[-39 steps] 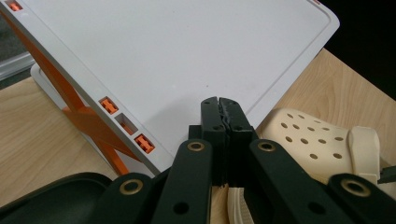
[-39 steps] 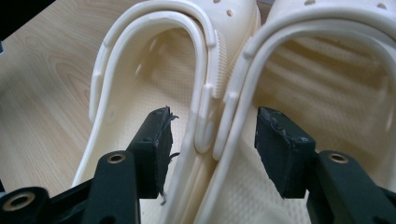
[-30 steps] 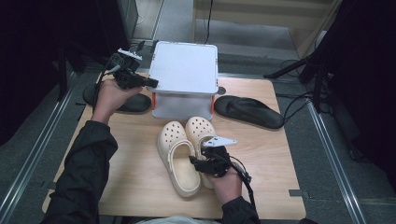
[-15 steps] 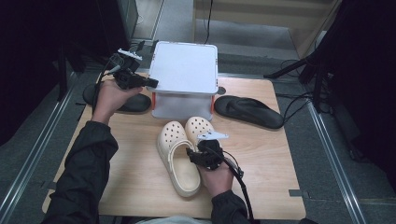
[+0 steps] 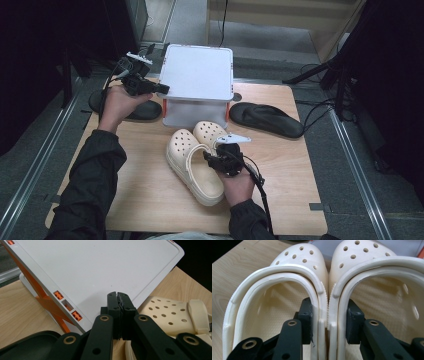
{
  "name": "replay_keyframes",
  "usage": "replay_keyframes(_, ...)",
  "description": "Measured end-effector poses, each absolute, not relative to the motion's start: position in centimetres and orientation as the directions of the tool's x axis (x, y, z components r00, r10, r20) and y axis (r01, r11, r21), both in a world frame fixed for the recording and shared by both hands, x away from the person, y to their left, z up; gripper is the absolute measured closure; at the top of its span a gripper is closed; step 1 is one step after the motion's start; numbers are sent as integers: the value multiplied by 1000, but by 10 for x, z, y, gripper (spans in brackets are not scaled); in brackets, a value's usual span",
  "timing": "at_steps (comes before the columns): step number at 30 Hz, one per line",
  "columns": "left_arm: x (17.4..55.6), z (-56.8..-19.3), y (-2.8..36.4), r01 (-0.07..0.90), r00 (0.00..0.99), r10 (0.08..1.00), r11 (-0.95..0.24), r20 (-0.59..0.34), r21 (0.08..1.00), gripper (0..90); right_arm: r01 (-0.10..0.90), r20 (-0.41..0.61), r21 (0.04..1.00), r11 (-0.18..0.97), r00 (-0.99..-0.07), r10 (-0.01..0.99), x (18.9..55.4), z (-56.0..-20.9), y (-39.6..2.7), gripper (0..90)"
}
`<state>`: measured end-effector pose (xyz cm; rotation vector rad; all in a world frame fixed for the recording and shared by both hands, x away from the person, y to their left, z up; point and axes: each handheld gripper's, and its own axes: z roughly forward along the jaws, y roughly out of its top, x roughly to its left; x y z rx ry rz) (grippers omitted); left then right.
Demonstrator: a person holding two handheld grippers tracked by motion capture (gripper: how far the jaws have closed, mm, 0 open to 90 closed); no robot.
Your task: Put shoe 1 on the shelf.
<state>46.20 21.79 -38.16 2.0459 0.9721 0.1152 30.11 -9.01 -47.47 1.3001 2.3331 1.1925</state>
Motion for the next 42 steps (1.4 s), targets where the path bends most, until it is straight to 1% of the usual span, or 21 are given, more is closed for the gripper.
replay_keyframes(4, 462, -382, 218, 599, 691, 675, -336, -259, 727, 897, 605, 186, 744, 284, -596, 781, 316, -466, -85, 661)
replay_keyframes(10, 463, -382, 219, 601, 692, 672, -332, -265, 727, 897, 598, 160, 741, 307, -600, 784, 343, -459, -74, 661)
replay_keyframes(19, 463, -382, 220, 605, 689, 672, -326, -272, 726, 898, 601, 144, 746, 288, -567, 811, 383, -464, -58, 661)
replay_keyframes(23, 463, -383, 220, 605, 689, 671, -325, -273, 727, 897, 605, 148, 753, 260, -540, 828, 396, -467, -53, 661)
replay_keyframes(28, 463, -383, 221, 606, 692, 665, -324, -281, 726, 897, 611, 135, 753, 245, -507, 851, 407, -469, -50, 661)
replay_keyframes(30, 463, -383, 221, 607, 691, 666, -322, -281, 727, 897, 619, 157, 753, 221, -497, 854, 410, -469, -50, 661)
replay_keyframes(33, 463, -383, 220, 608, 688, 669, -321, -281, 726, 897, 620, 146, 753, 220, -483, 863, 413, -469, -44, 660)
replay_keyframes(42, 463, -383, 220, 606, 690, 668, -323, -279, 727, 897, 623, 152, 757, 197, -461, 874, 422, -477, -39, 657)
